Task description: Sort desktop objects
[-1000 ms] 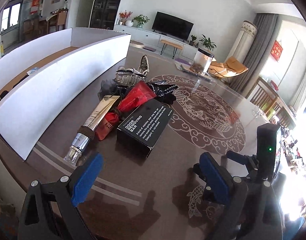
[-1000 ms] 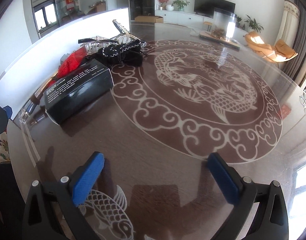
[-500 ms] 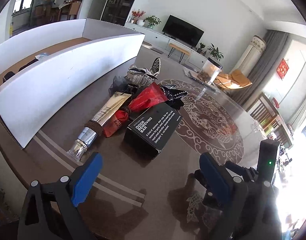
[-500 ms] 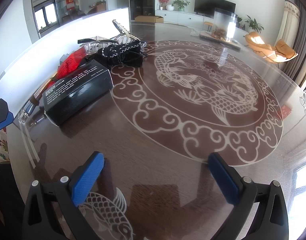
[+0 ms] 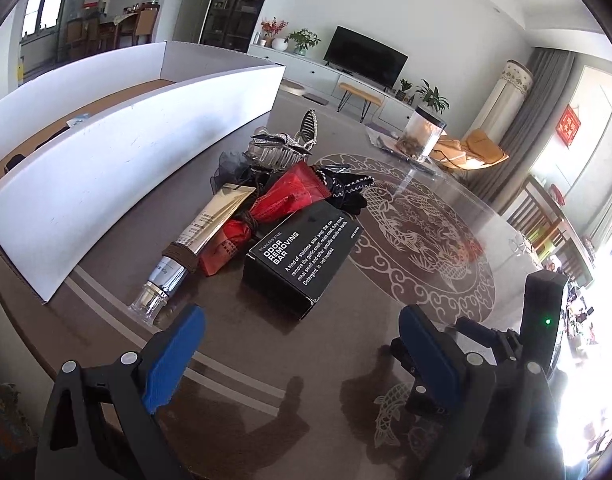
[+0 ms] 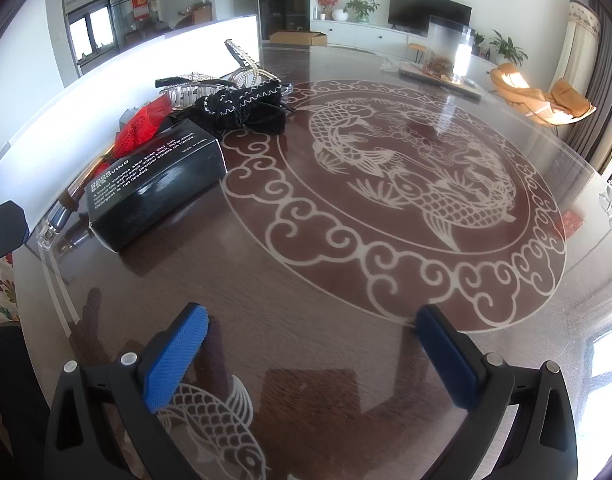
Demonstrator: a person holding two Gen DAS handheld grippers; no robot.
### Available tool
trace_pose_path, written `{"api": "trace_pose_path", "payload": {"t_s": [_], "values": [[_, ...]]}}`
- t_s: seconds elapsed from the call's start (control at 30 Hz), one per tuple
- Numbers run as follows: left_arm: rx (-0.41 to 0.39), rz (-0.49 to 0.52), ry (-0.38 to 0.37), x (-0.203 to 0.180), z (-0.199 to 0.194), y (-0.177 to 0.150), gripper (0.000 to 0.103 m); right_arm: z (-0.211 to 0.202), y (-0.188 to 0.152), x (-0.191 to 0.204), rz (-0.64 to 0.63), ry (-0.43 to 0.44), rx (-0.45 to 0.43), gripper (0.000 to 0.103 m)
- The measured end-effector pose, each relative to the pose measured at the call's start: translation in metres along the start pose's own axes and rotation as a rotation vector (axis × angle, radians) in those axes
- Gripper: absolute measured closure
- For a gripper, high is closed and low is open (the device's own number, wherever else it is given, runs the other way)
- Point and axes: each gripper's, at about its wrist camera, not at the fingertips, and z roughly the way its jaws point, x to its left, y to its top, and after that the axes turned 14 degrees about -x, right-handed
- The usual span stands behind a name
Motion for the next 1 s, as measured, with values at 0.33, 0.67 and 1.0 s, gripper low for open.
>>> {"api": "trace_pose_path", "payload": {"t_s": [0.33,0.67,1.0], "values": [[0.000,0.032,0.015,-0.0059,0.0000,-0.0019,0.004,0.0001,-0.0001,-0.0002,0.000,0.000,0.000,0.000],[0.002,0.032,0.016,-0.0058,0.0002,-0.0019,0.004,-0.0001,-0.0002,0.0000,0.000,0.000,0.000,0.000],[0.008,0.034,0.018,-0.0055,0.0016,-0.0033,0.004,0.0000,-0.0002,-0.0002,0.000,0.000,0.000,0.000]]}}
